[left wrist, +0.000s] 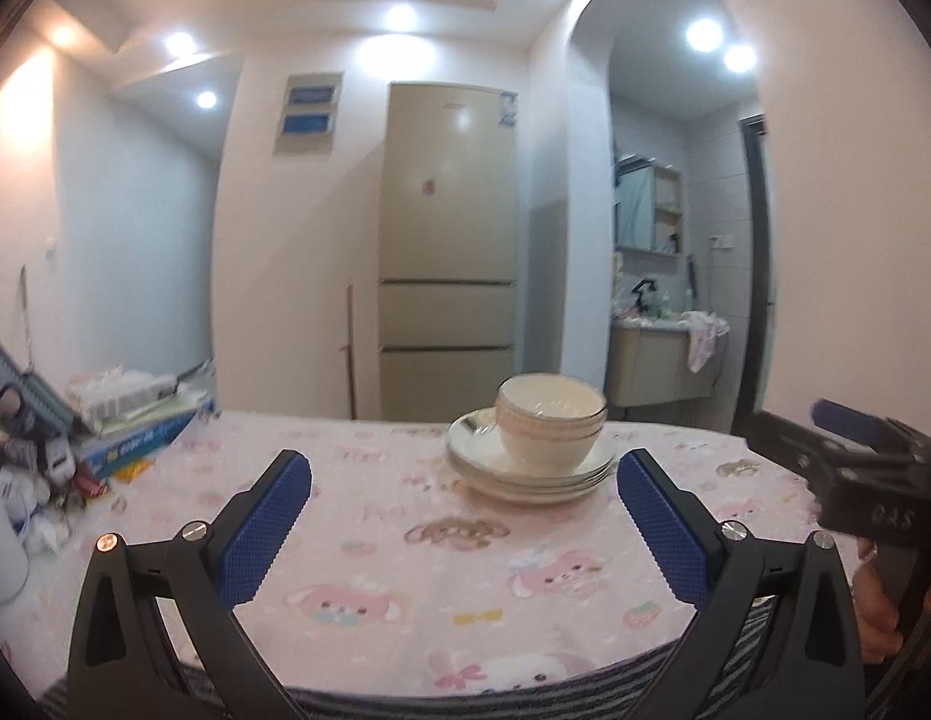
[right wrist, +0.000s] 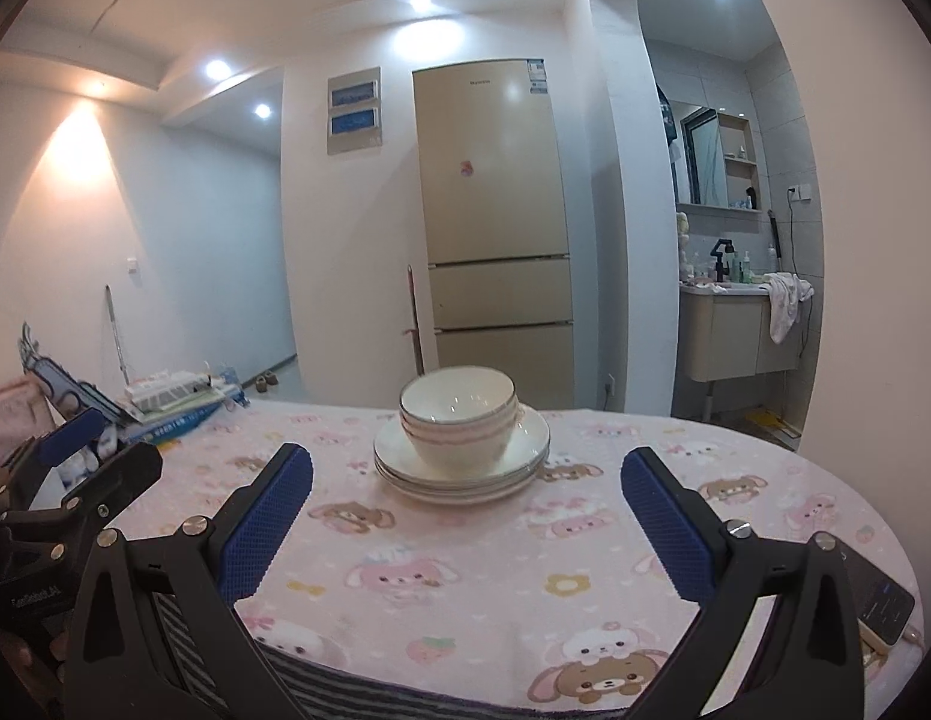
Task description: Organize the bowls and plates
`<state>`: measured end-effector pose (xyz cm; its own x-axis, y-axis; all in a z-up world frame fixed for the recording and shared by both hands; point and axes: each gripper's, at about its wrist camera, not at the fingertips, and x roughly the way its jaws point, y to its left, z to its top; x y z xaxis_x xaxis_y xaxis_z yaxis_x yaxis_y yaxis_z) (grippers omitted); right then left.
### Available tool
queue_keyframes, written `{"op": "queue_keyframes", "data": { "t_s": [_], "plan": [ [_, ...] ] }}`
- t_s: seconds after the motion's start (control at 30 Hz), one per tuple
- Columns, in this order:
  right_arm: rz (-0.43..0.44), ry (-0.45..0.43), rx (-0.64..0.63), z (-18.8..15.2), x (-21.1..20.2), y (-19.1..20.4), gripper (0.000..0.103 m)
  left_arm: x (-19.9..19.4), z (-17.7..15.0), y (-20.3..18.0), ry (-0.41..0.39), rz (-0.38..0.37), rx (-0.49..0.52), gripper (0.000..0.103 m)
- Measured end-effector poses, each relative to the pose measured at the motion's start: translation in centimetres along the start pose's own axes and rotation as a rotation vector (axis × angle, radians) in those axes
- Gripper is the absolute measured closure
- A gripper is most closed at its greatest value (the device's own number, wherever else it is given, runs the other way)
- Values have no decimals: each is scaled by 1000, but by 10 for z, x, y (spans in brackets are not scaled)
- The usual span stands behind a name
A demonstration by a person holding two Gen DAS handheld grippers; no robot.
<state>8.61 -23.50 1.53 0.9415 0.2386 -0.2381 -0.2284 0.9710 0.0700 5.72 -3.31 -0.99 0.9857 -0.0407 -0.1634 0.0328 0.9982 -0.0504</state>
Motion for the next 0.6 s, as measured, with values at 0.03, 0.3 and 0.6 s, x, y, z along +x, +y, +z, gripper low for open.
{"op": "queue_keyframes", "data": {
  "t_s": [0.03, 0.3, 0.6],
  "plan": [
    [-7, 11, -2, -5, 2, 0, 0, -1, 0, 5, -3, -12, -26, 0],
    [-29, 43, -33, -14, 2, 4, 0, 5, -3, 5, 24, -36, -21, 0],
    [-39, 40, -31, -15, 0, 4, 0, 12, -5, 3, 57, -25, -13, 0]
  ]
}}
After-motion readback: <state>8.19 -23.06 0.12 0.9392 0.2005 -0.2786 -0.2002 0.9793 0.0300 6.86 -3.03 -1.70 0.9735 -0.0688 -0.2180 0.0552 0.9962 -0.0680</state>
